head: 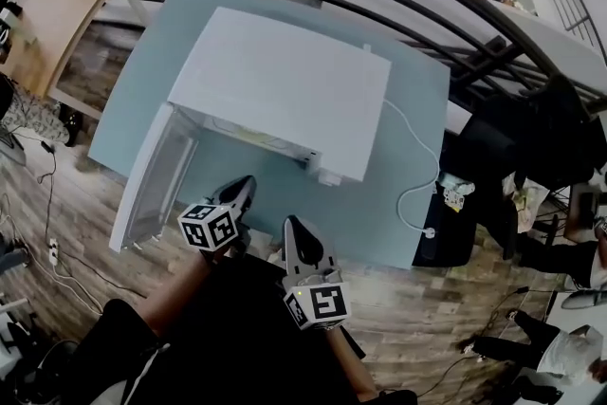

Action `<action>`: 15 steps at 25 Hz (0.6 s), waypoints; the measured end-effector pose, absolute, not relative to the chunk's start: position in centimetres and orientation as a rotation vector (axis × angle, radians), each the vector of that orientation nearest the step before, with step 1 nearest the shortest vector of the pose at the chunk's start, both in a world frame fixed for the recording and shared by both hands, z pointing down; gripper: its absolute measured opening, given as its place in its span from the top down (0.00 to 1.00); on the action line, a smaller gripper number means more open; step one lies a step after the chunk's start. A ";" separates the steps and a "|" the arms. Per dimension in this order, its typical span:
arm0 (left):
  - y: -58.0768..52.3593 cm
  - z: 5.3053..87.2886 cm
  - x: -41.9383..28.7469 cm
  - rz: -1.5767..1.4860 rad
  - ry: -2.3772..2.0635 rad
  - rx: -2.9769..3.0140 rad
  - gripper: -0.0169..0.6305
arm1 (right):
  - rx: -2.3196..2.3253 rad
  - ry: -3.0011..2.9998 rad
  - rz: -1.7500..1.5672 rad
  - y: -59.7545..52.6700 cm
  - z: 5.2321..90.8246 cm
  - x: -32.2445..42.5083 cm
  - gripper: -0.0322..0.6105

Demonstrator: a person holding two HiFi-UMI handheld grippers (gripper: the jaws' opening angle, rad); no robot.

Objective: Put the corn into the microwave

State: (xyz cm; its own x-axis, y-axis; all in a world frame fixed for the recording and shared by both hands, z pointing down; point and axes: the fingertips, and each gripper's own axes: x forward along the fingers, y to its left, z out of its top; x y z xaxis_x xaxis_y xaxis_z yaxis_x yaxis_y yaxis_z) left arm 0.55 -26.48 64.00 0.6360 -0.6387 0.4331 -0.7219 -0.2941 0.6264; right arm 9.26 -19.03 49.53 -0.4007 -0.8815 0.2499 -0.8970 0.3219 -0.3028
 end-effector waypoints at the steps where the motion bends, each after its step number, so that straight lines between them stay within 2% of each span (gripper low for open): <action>1: -25.8 63.6 0.7 0.125 -1.068 2.032 0.97 | 1.697 -2.523 0.616 -18.4 49.5 9.5 0.94; 15: -16.0 56.1 4.3 0.073 -1.112 2.269 0.97 | 1.715 -2.537 0.626 -9.2 49.2 13.5 0.94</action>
State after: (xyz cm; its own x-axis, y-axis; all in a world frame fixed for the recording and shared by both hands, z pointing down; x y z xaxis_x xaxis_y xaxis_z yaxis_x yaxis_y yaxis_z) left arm 4.31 -16.03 56.11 0.6468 -0.7010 0.3005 -0.7343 -0.4657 0.4939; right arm 13.50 -9.24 49.21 -0.3979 -0.8874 0.2327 -0.8938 0.3178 -0.3165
